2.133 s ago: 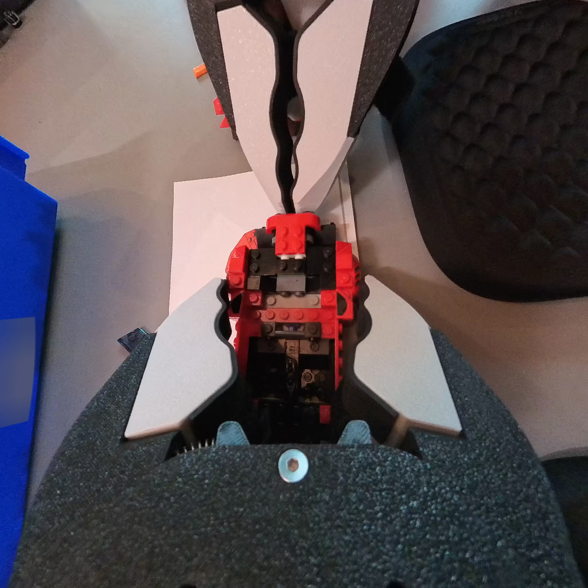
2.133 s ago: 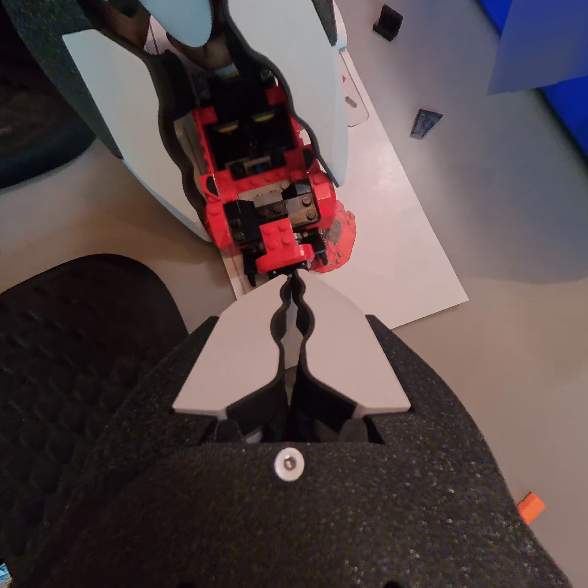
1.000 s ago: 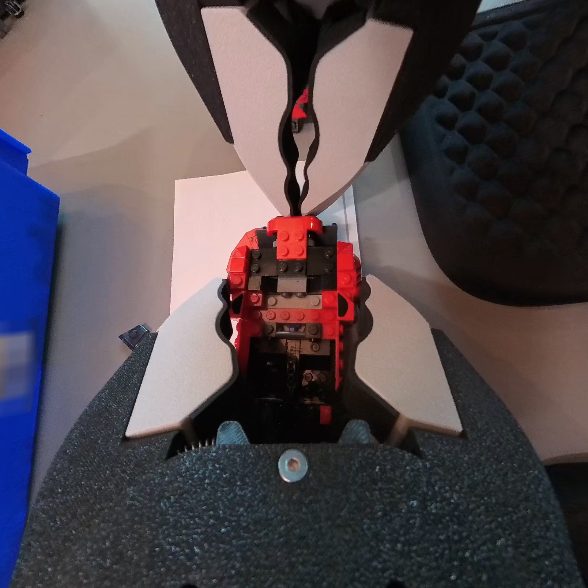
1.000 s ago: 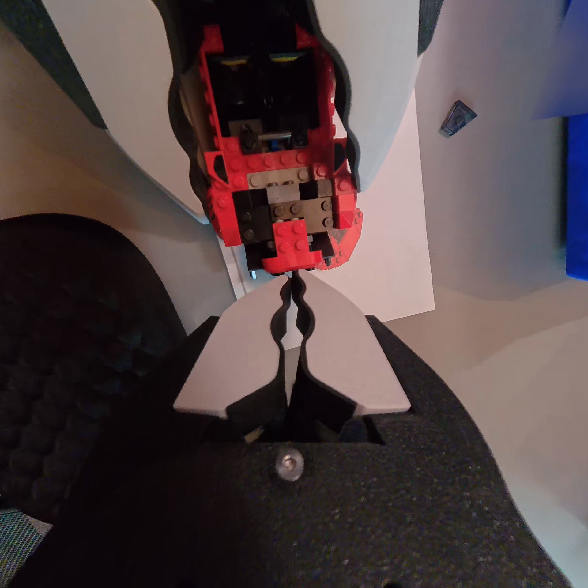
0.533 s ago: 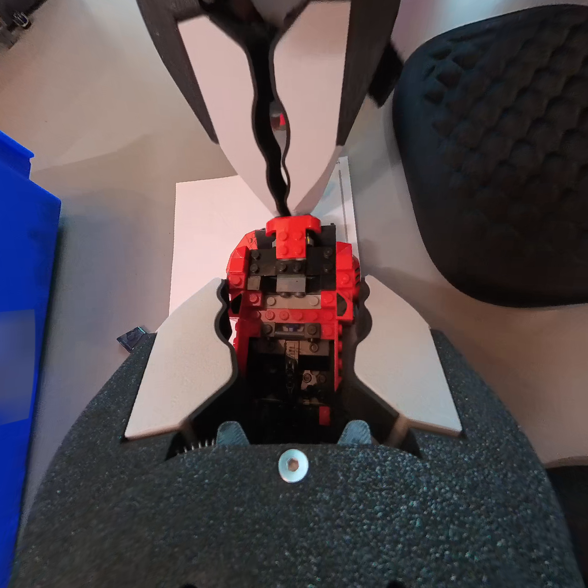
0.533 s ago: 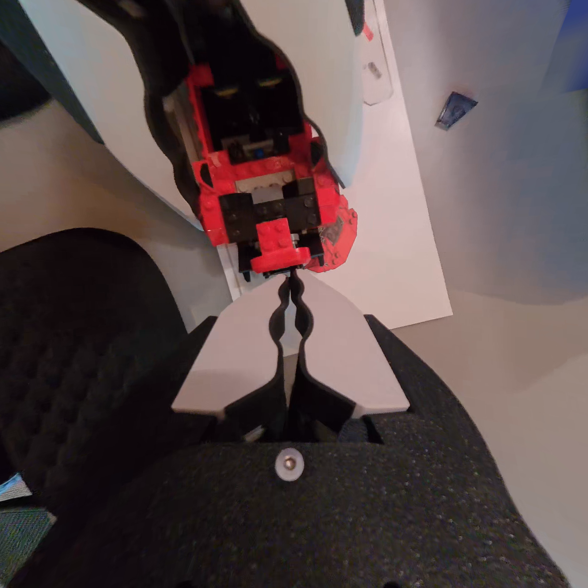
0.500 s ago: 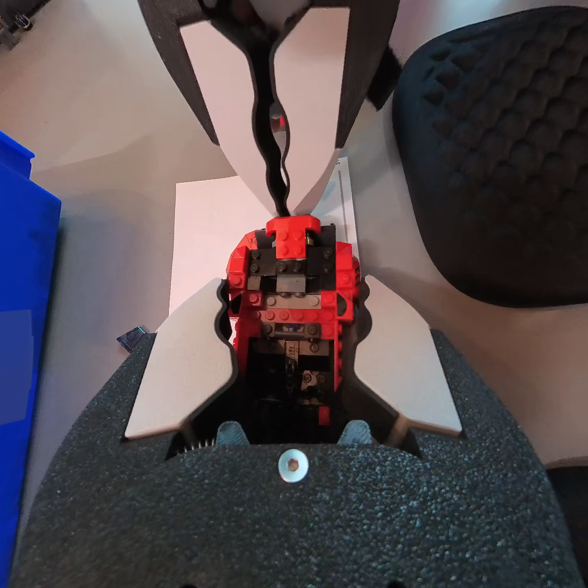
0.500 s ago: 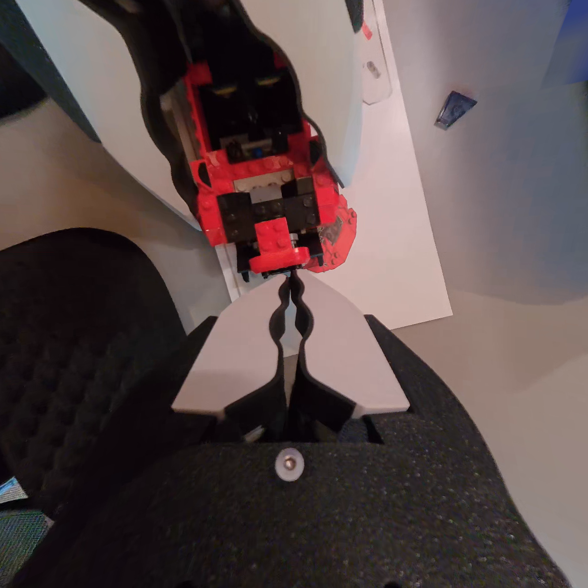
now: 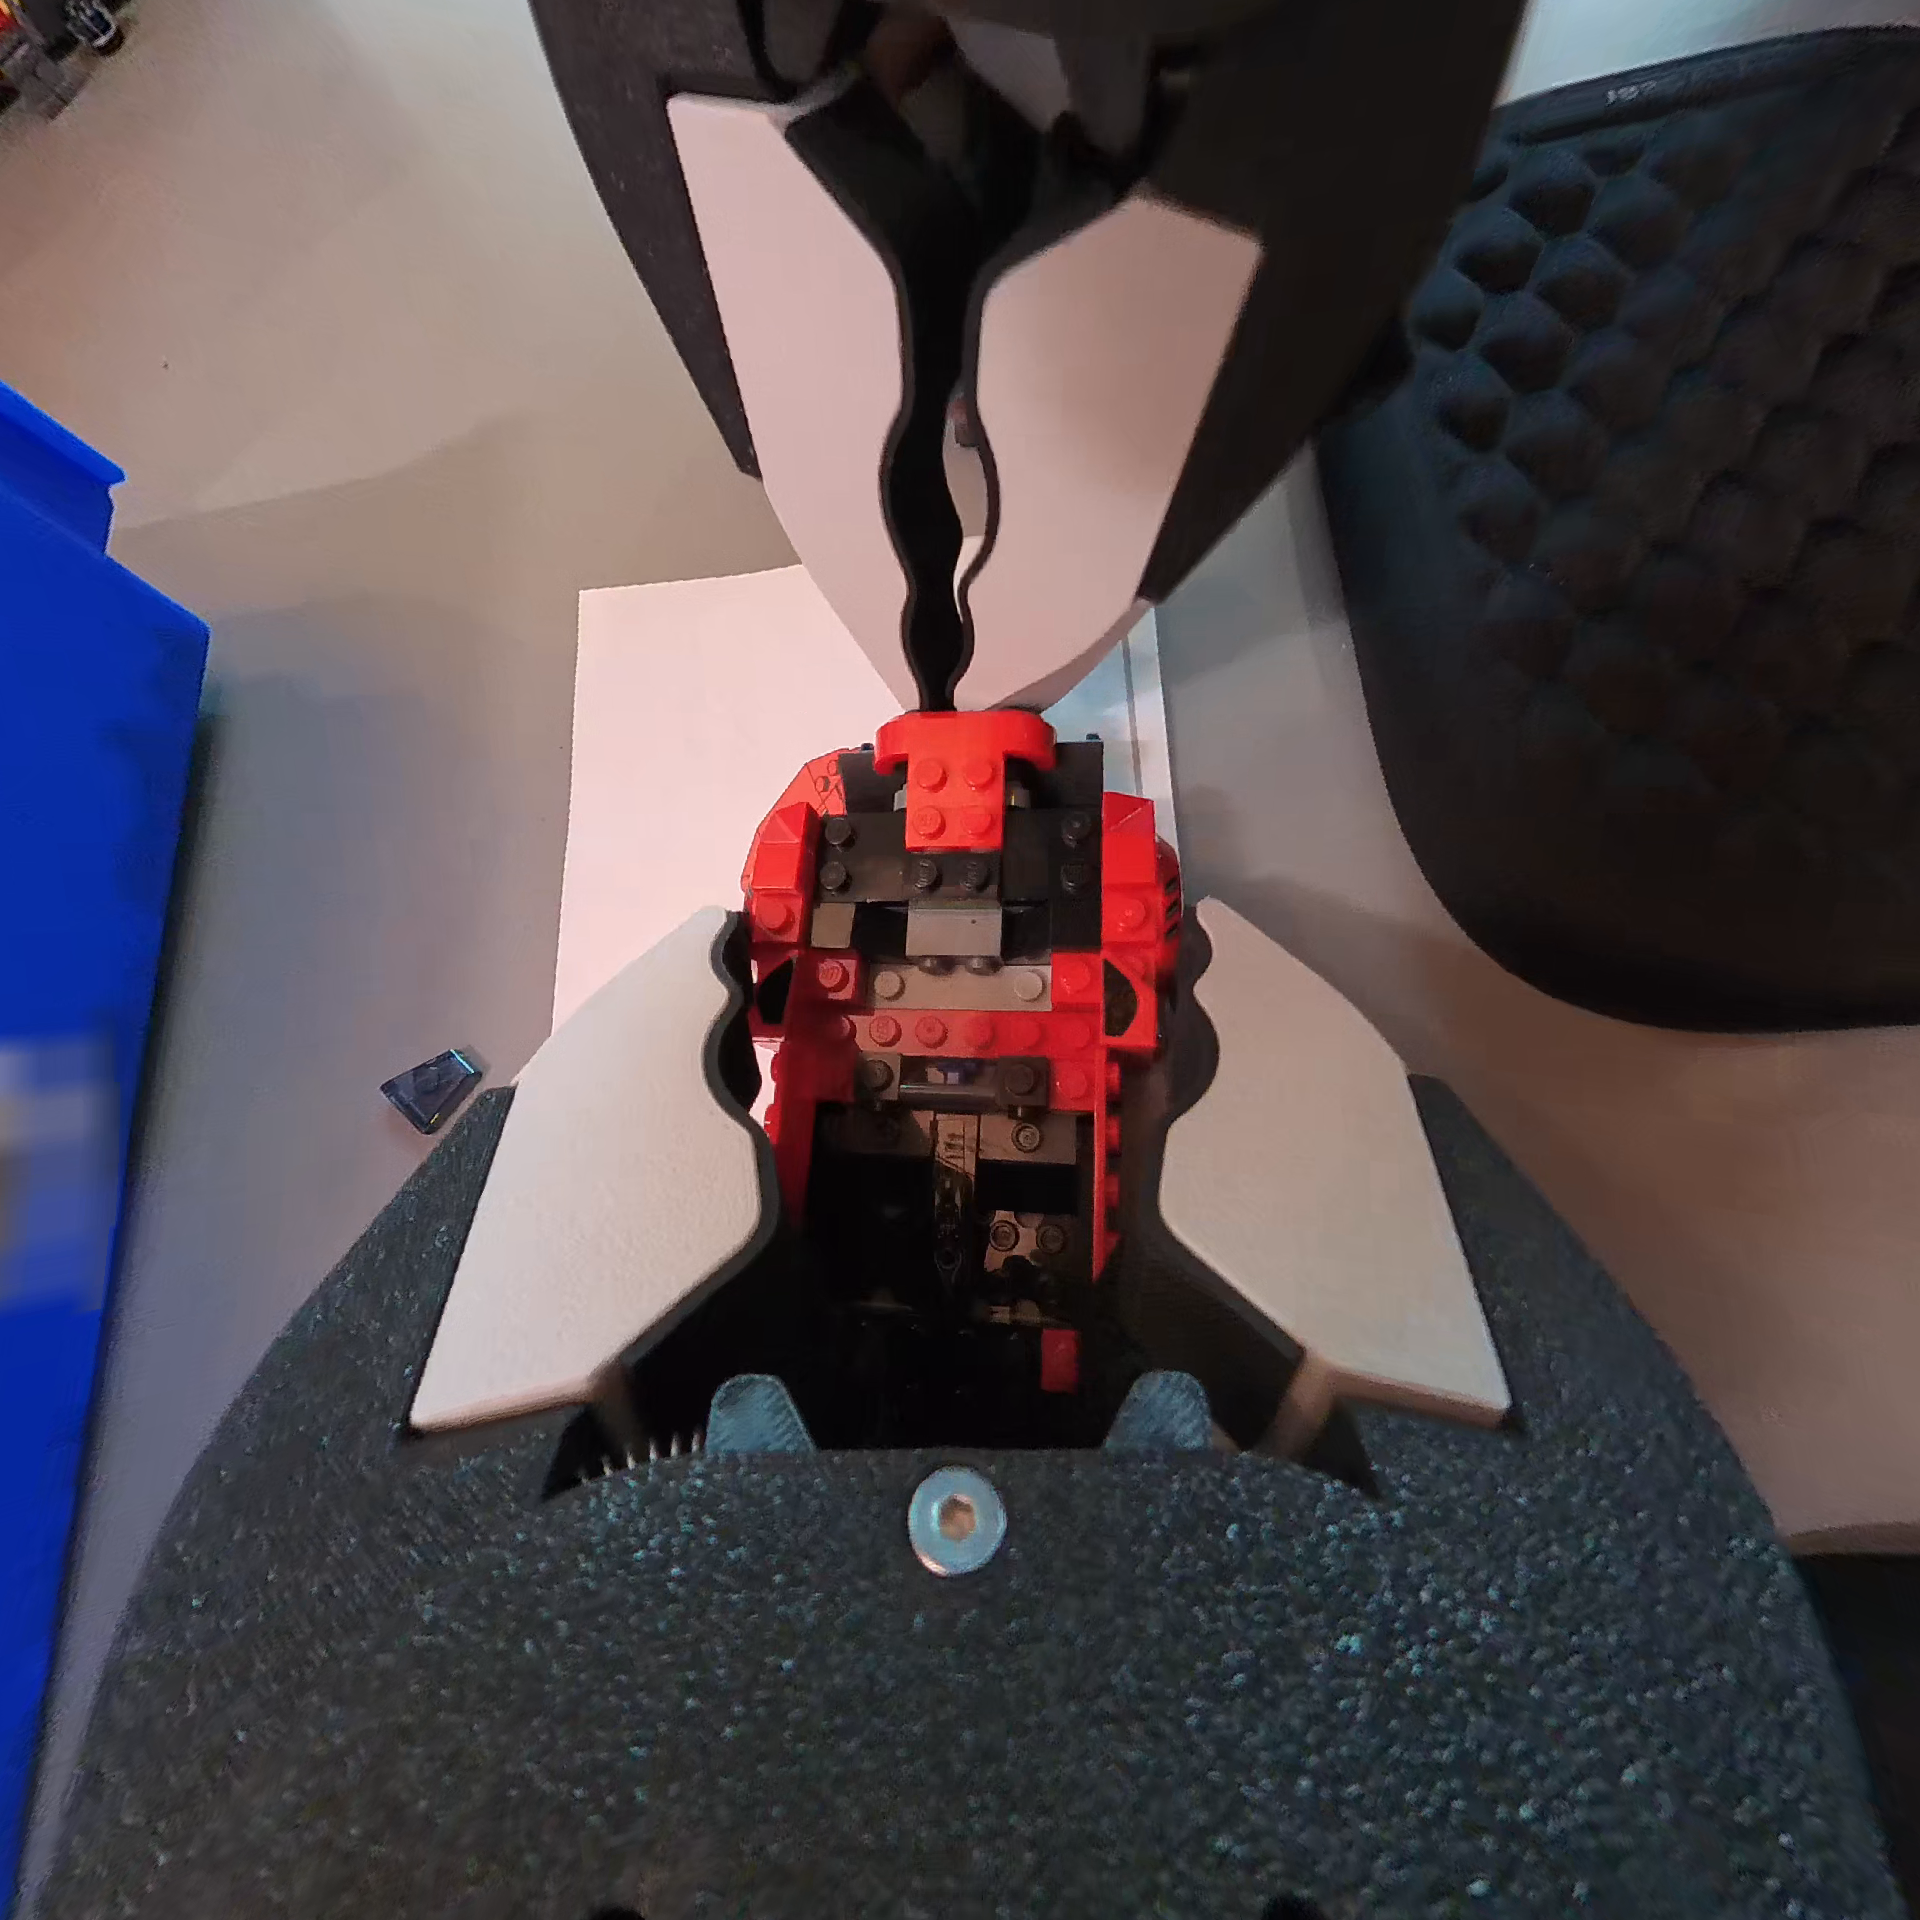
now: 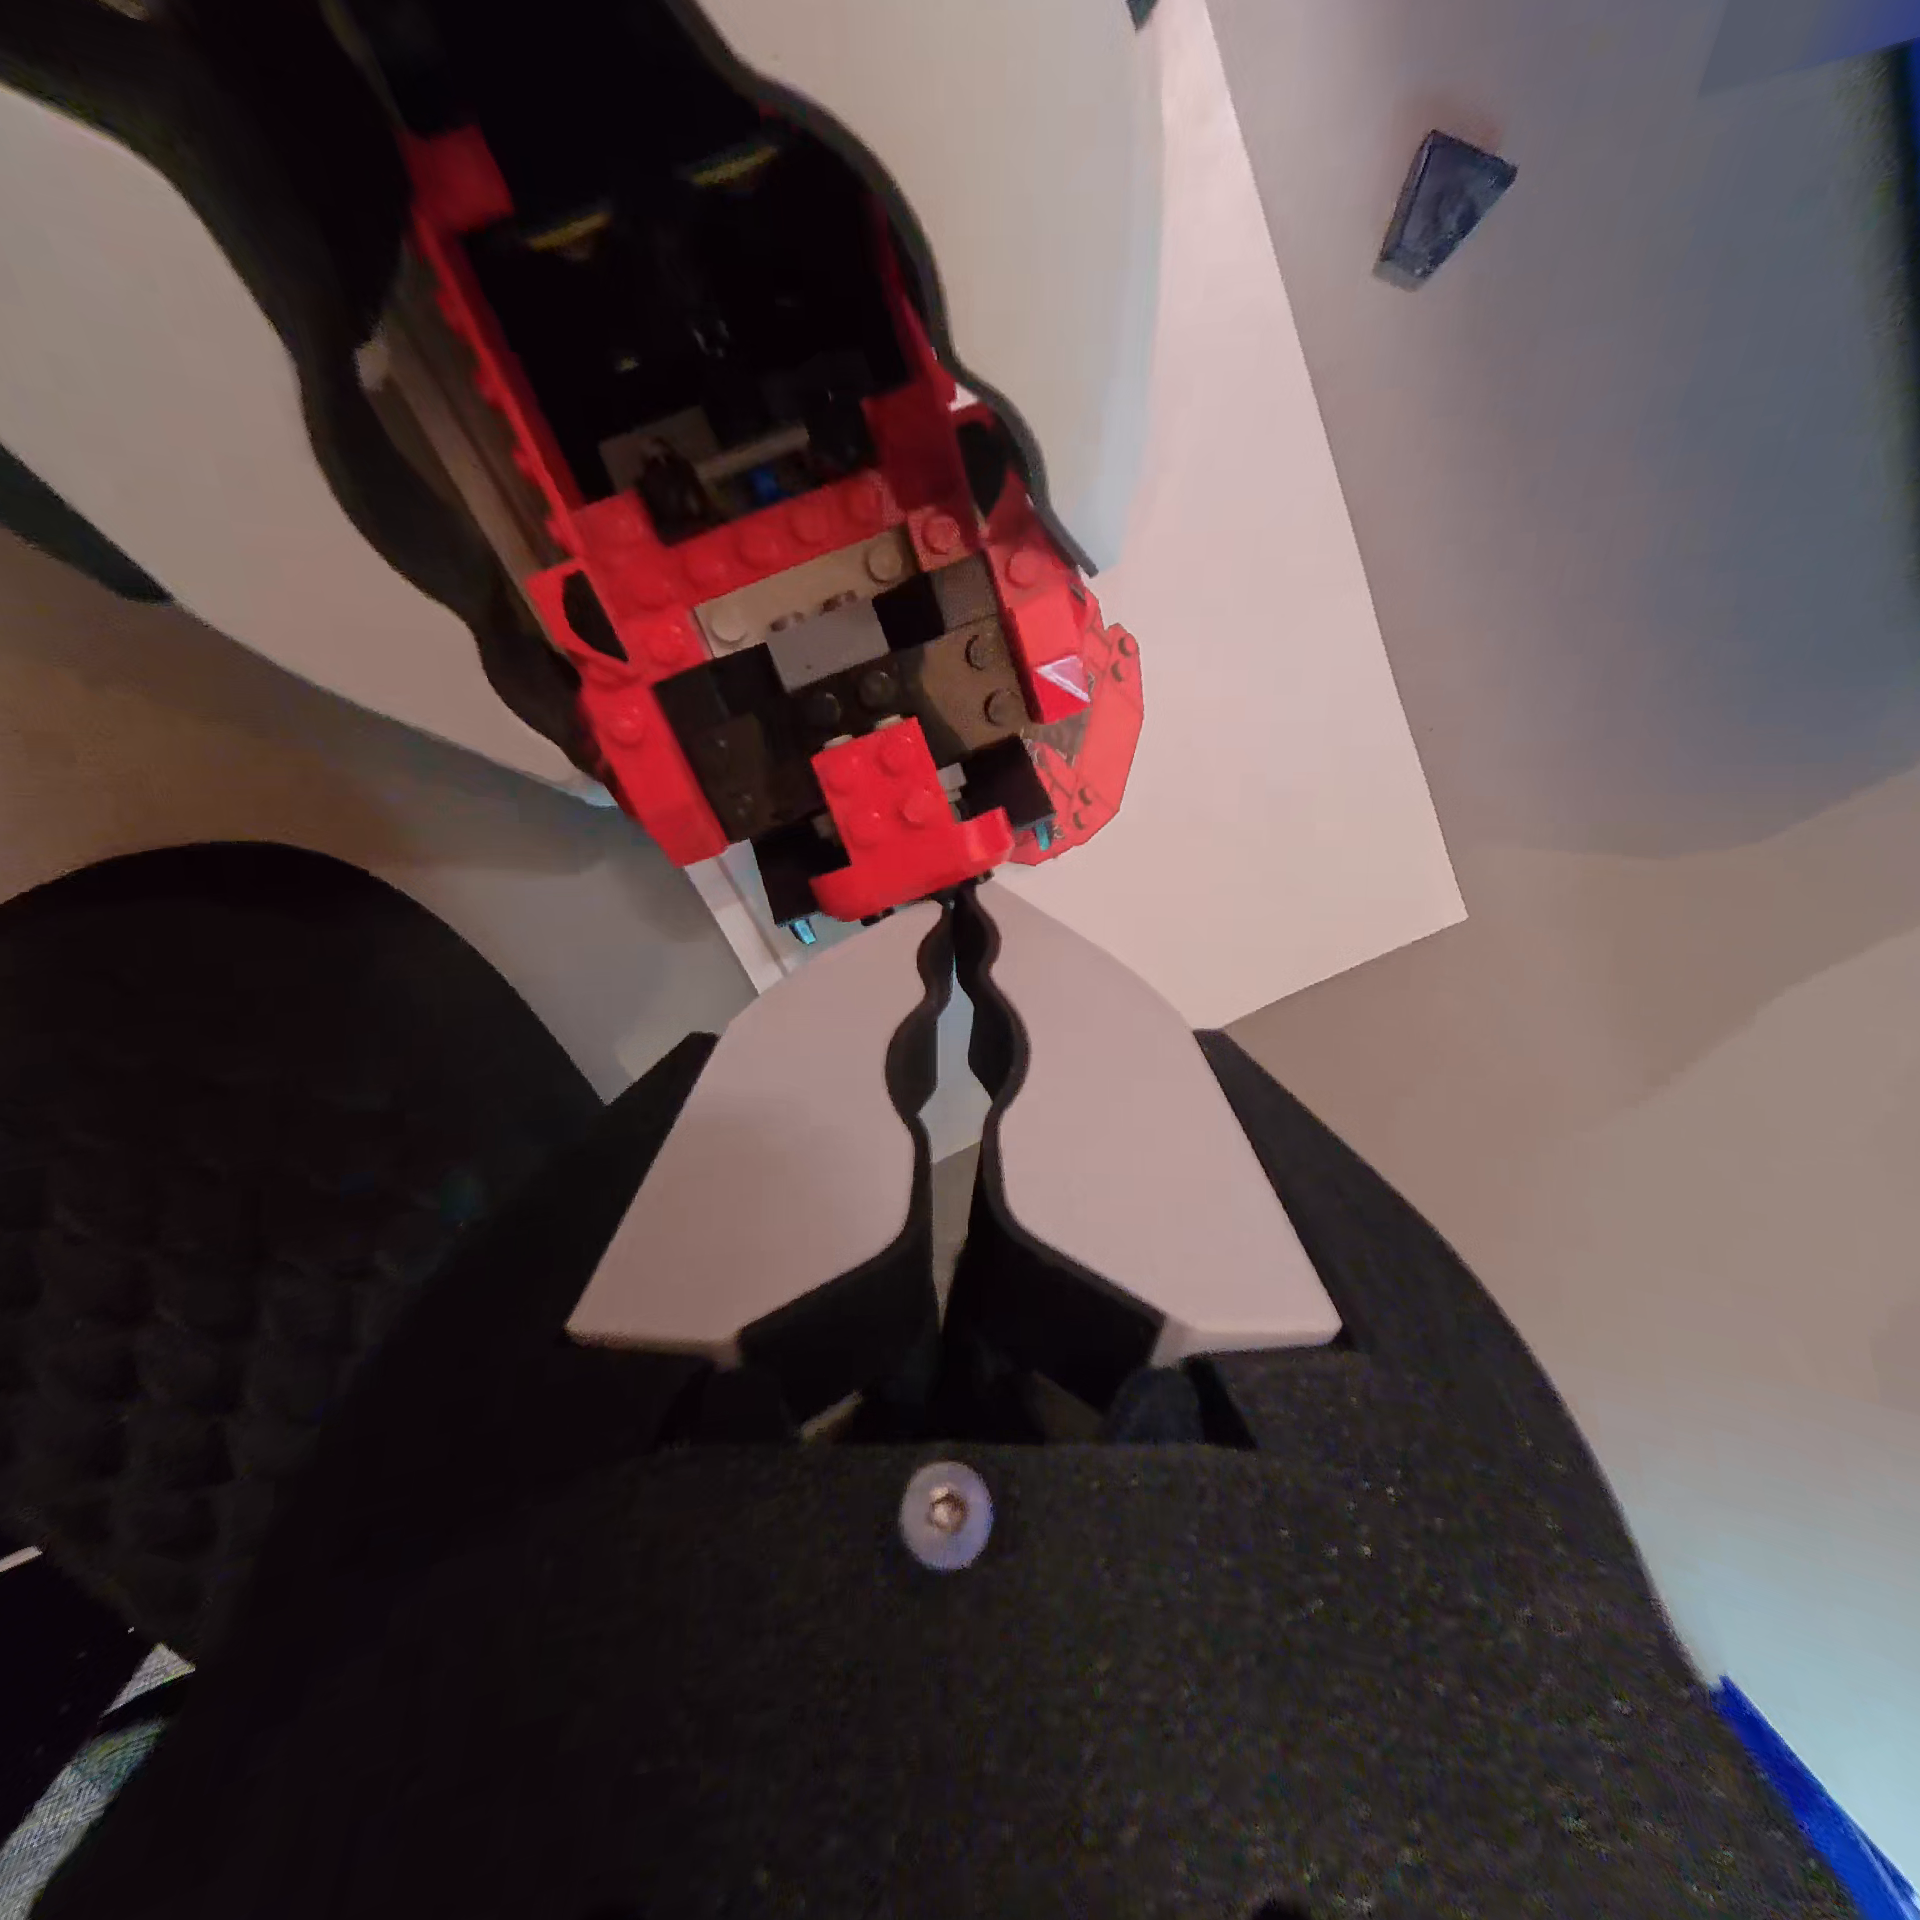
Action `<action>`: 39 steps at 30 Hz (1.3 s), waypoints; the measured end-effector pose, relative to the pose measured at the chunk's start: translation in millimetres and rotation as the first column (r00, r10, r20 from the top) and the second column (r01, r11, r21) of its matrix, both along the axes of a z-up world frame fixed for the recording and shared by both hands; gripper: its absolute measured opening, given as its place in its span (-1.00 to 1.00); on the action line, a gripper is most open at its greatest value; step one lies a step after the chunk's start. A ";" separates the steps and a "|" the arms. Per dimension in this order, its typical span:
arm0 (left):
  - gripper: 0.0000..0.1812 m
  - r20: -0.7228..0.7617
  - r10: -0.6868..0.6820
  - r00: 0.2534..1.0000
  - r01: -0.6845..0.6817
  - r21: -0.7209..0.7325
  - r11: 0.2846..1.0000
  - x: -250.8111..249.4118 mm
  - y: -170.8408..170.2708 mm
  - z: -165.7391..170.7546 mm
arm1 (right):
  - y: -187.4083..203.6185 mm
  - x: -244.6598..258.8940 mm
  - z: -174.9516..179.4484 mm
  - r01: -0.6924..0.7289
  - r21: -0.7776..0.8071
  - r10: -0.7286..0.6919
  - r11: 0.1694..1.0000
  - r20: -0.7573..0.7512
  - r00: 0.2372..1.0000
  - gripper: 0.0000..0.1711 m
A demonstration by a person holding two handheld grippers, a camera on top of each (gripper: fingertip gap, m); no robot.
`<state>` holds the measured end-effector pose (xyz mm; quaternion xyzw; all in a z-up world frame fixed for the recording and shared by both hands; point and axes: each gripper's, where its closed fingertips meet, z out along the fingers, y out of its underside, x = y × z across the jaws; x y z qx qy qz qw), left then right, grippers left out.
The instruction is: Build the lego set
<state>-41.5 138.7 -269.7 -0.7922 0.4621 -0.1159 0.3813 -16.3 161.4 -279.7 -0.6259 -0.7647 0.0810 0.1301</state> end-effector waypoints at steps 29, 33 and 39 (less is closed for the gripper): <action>-1.00 0.086 -0.021 0.996 0.021 -0.006 1.000 -21.2 -12.0 37.1 | 0.0 -0.5 2.7 0.016 -0.058 -0.026 0.998 -0.175 0.984 -1.00; -1.00 -0.001 -0.048 0.999 0.048 -0.038 0.998 -11.7 -12.3 18.7 | -3.0 -1.7 3.0 0.015 -0.079 -0.030 0.997 -0.192 0.981 -1.00; -1.00 -0.041 -0.012 0.999 0.010 -0.060 0.998 -17.0 -7.5 9.4 | -6.8 -3.5 3.3 -0.001 -0.080 -0.014 0.997 -0.187 0.982 -1.00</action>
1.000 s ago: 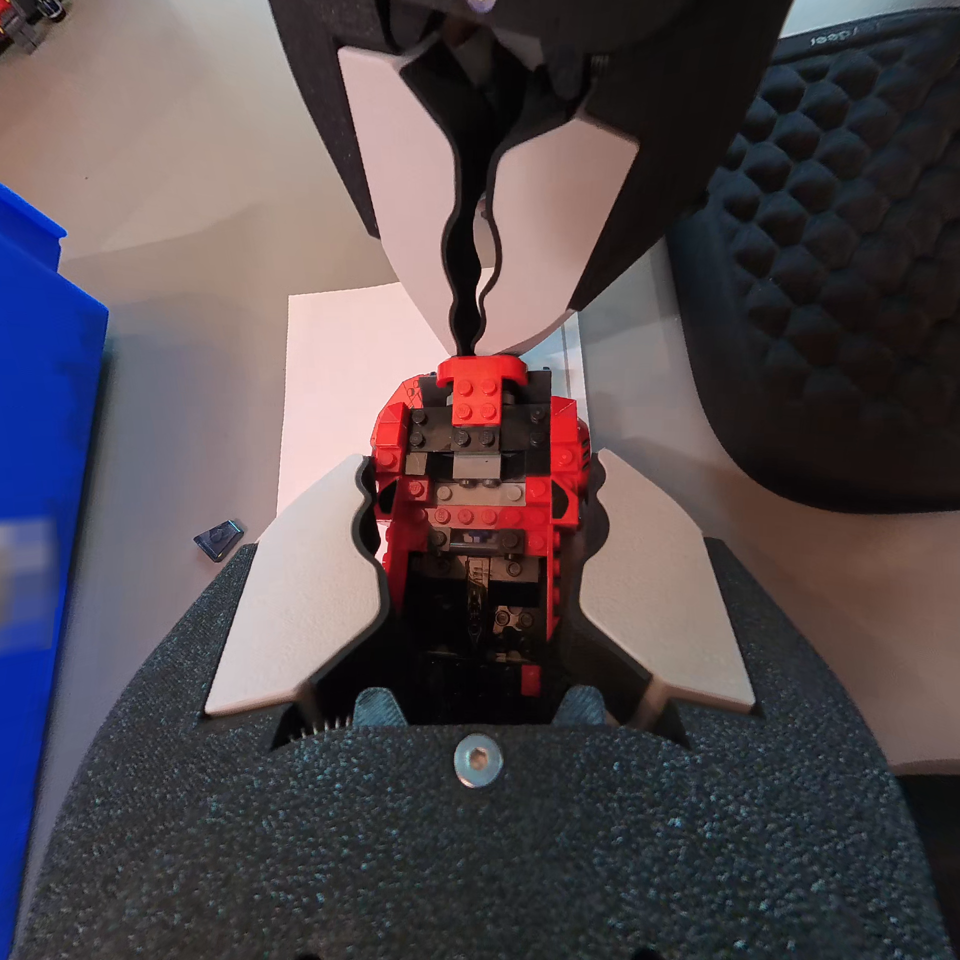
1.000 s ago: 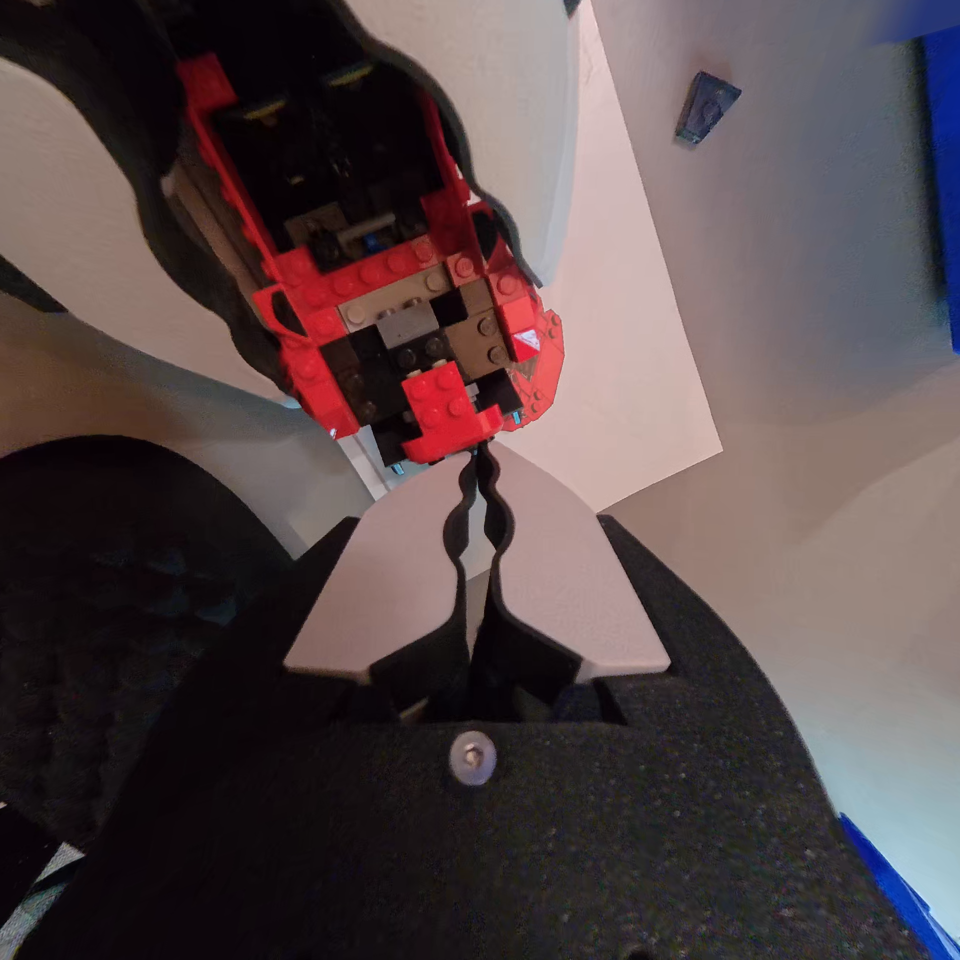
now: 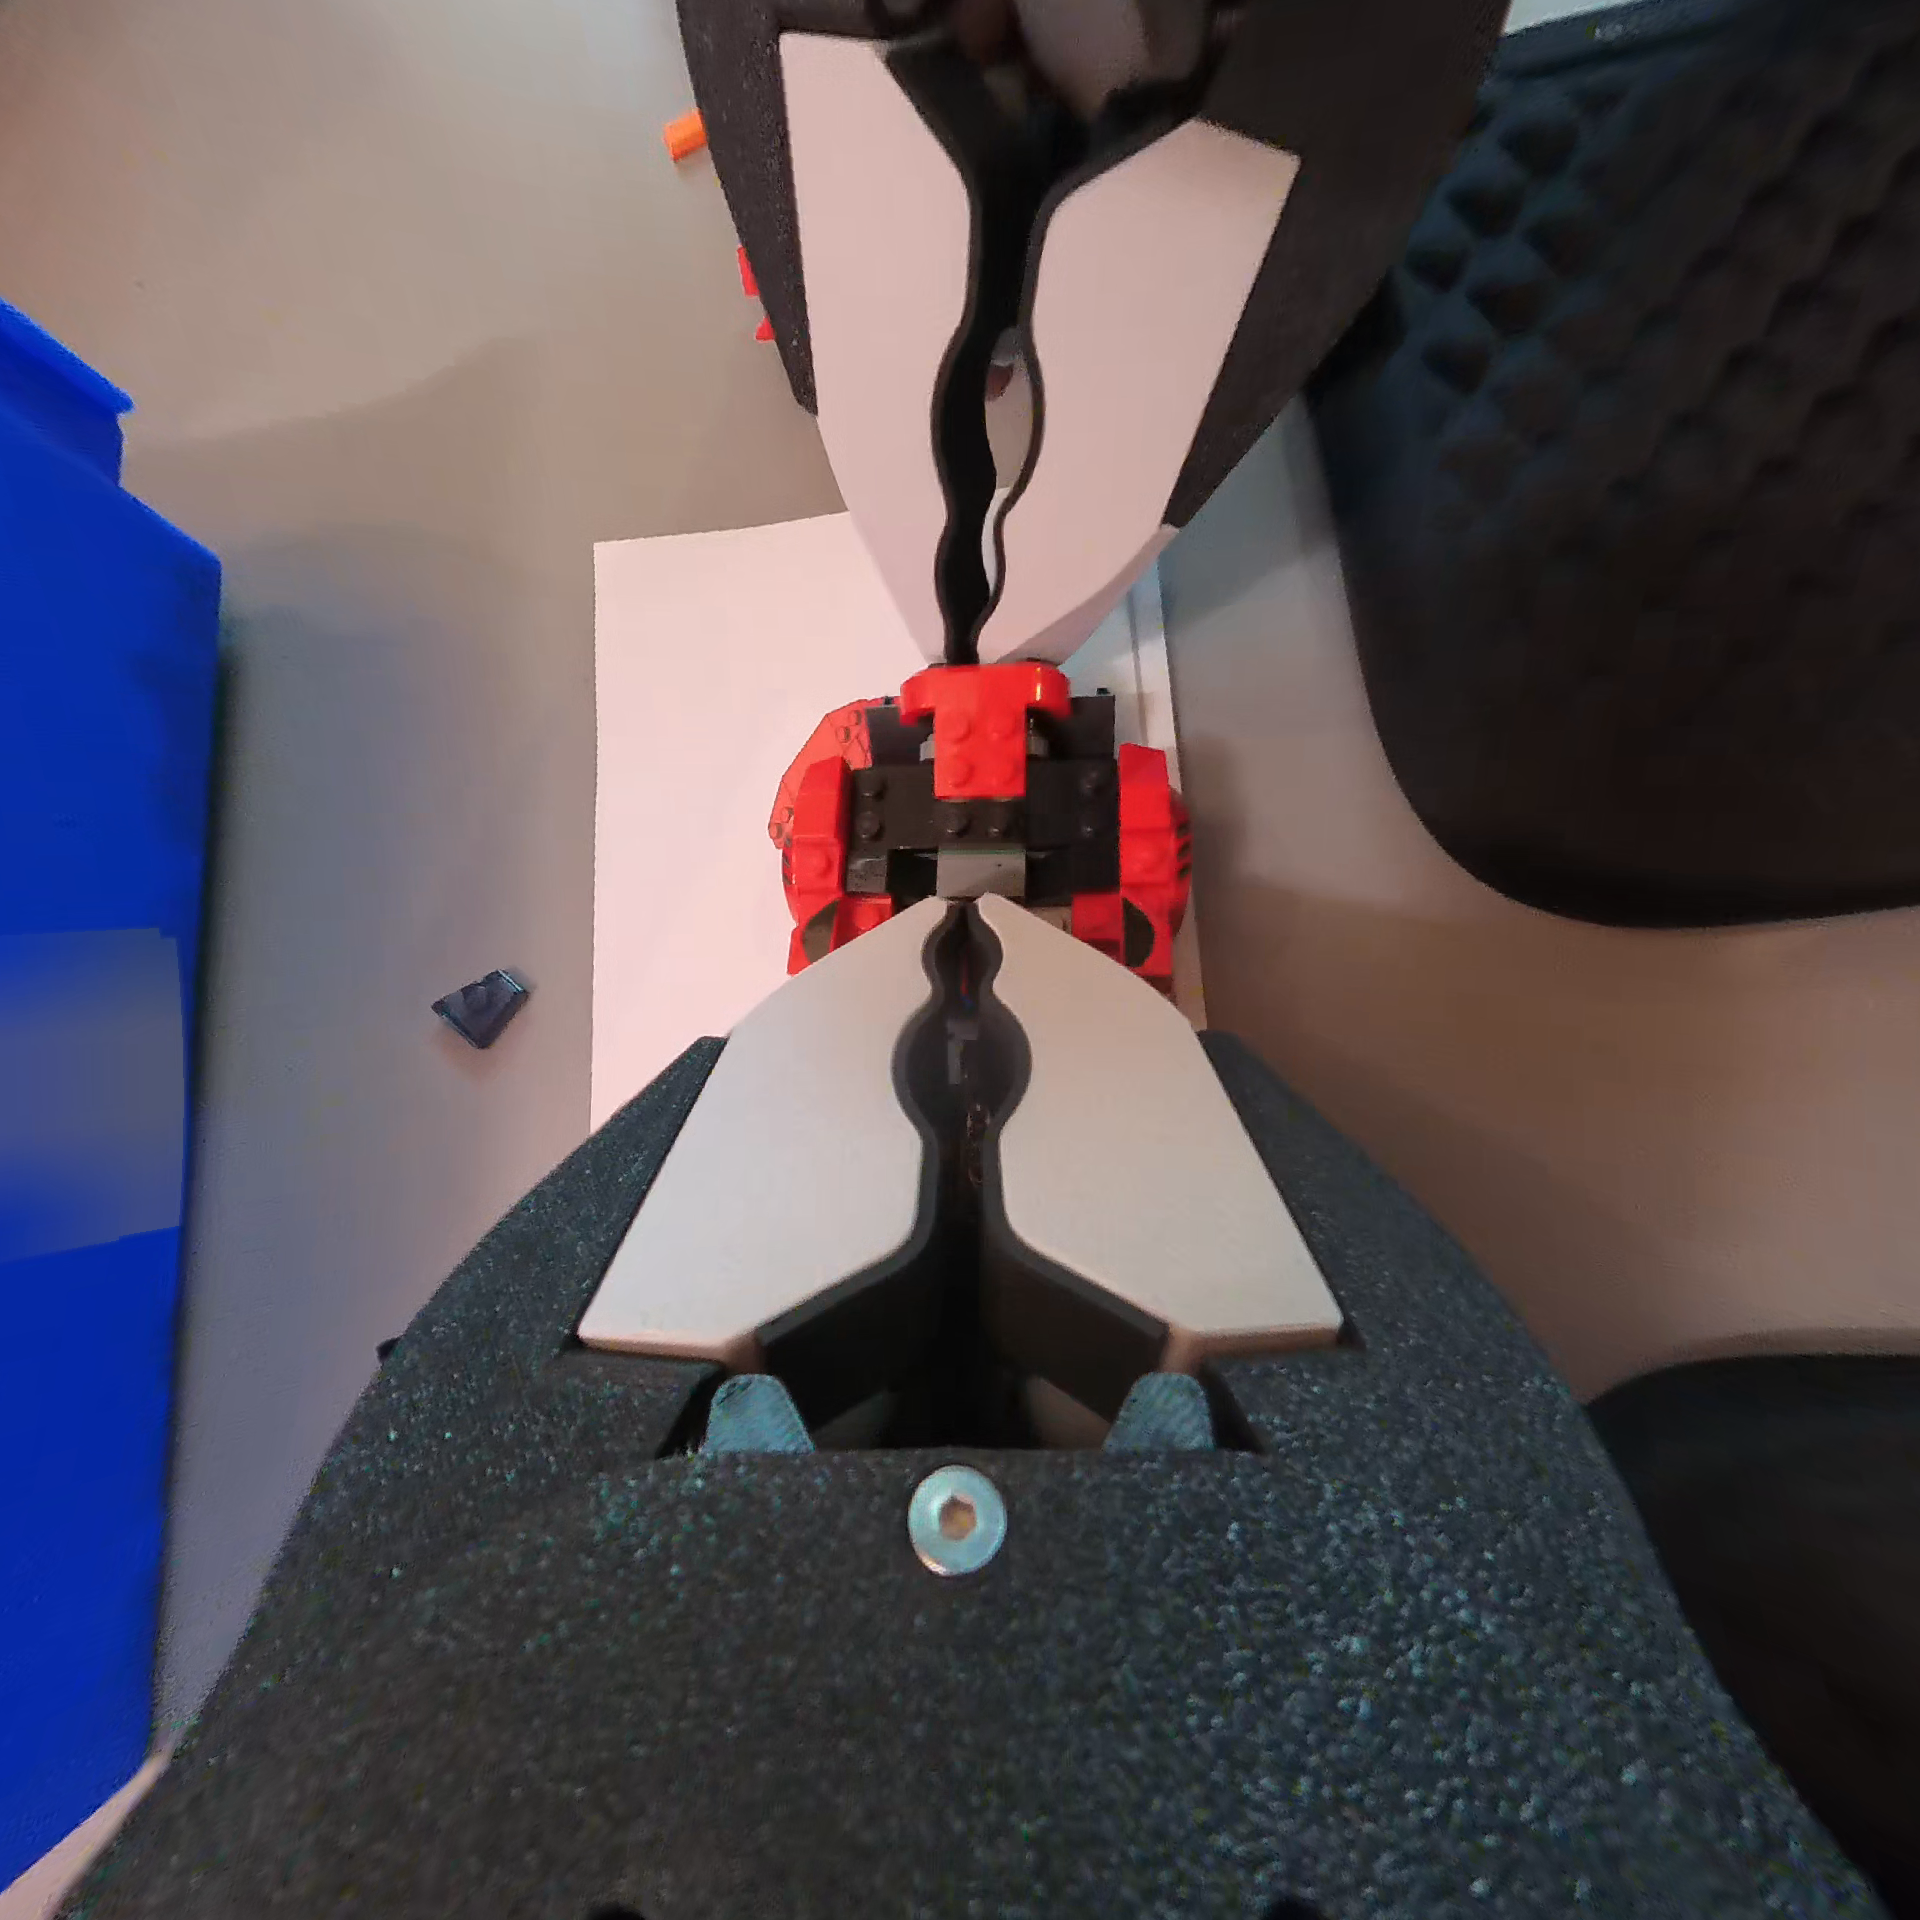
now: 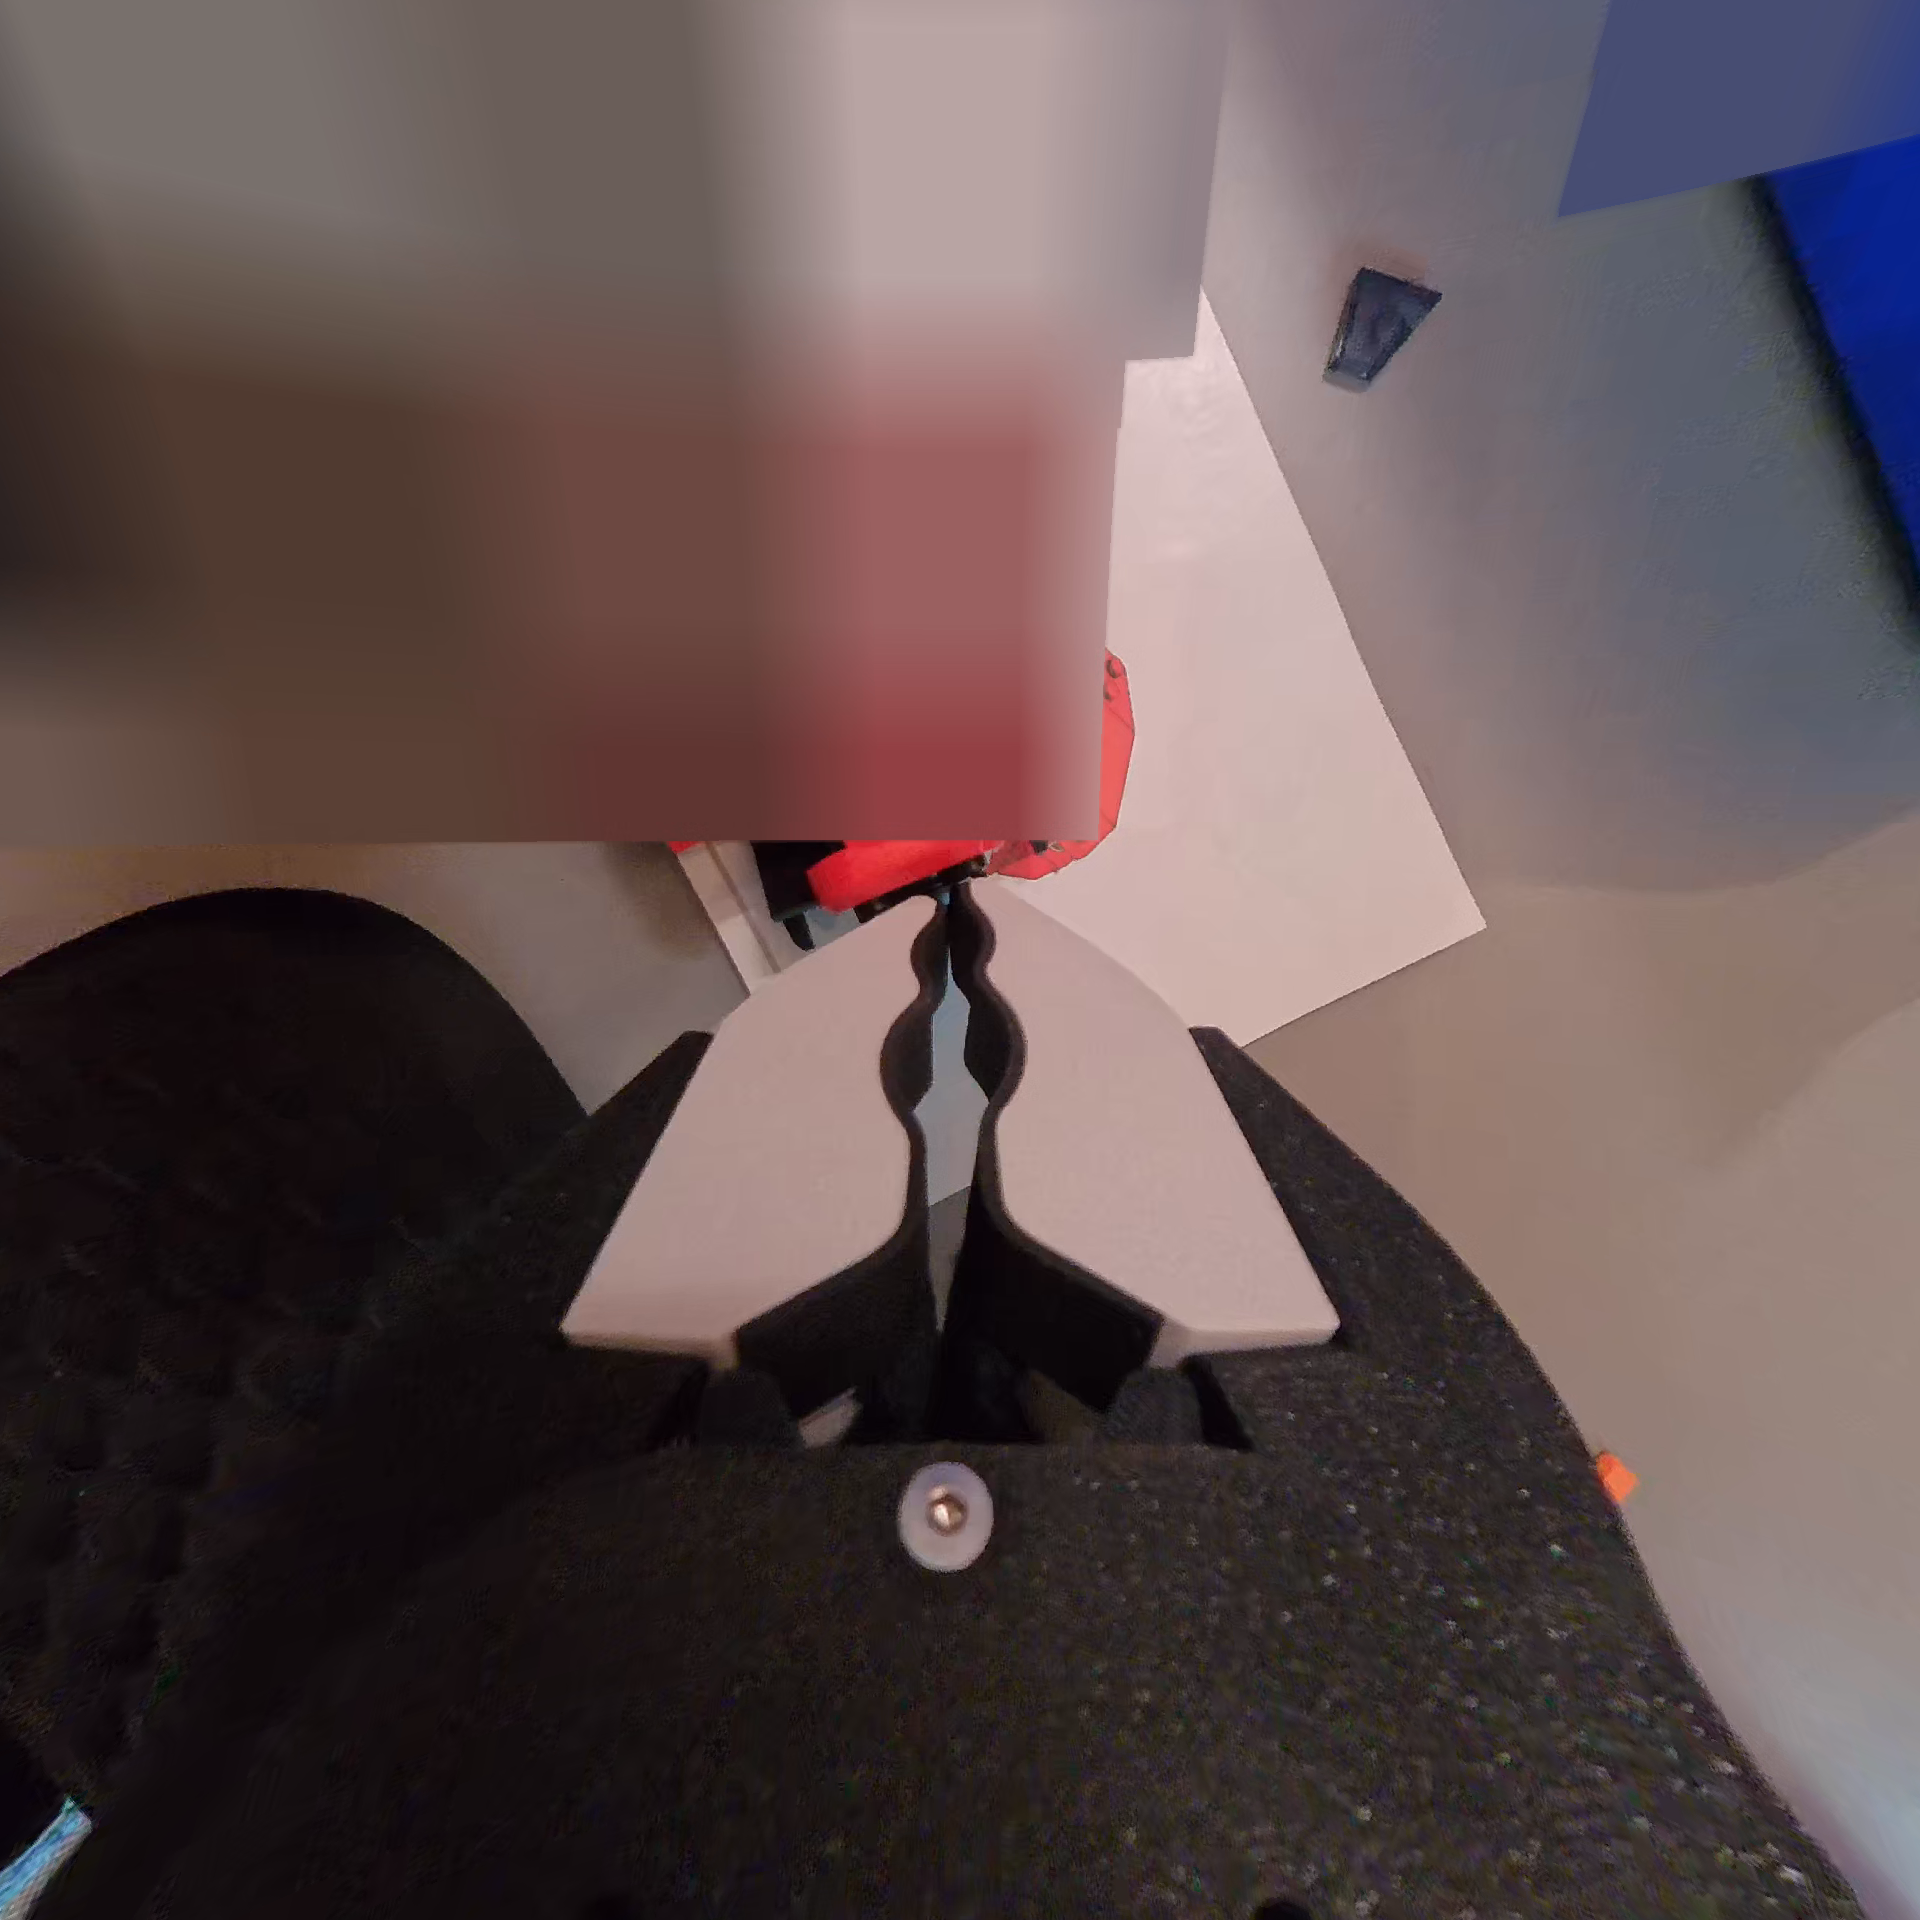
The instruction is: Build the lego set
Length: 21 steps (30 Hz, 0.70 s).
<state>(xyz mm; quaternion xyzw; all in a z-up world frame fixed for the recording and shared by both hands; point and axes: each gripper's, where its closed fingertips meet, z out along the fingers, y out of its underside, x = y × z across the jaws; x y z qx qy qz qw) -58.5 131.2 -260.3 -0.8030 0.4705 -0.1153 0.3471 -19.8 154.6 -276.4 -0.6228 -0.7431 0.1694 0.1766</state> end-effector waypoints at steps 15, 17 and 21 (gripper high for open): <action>-1.00 0.020 0.016 1.000 -0.016 0.014 1.000 -0.1 -0.3 0.1 | -0.8 0.3 0.3 0.006 0.056 -0.009 0.998 0.068 0.998 -1.00; -1.00 0.023 0.019 1.000 -0.019 0.013 1.000 -0.1 -0.2 0.1 | -0.8 0.3 0.3 0.009 0.055 -0.013 0.998 0.075 0.997 -1.00; -1.00 0.026 0.023 0.999 -0.024 0.012 1.000 0.0 -0.2 0.3 | 0.3 0.4 0.3 0.002 0.092 -0.011 0.996 0.095 0.995 -1.00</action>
